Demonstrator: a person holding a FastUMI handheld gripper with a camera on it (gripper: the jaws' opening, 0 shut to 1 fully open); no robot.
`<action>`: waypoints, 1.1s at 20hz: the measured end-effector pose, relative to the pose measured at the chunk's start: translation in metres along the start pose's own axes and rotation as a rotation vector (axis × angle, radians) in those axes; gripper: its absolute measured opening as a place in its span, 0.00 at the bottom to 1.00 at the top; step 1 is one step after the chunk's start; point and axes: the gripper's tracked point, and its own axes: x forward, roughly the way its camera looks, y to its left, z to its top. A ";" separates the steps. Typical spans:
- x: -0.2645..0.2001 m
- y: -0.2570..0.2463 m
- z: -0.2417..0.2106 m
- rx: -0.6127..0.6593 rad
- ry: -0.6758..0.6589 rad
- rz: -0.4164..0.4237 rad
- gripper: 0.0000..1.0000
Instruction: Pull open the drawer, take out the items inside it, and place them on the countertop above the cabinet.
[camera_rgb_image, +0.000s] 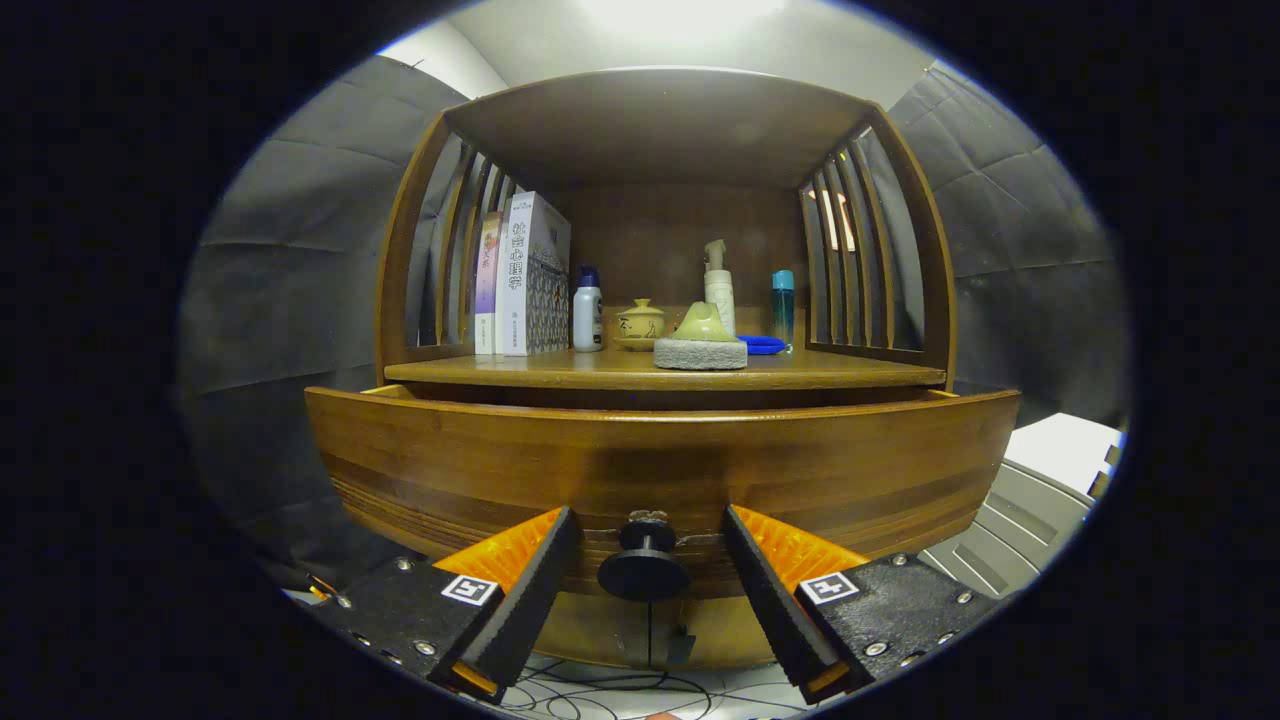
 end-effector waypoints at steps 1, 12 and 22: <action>0.005 -0.001 0.001 0.006 0.003 -0.001 0.94; 0.040 -0.001 0.006 -0.001 0.032 -0.040 0.94; 0.075 -0.003 0.007 -0.076 0.030 -0.064 0.94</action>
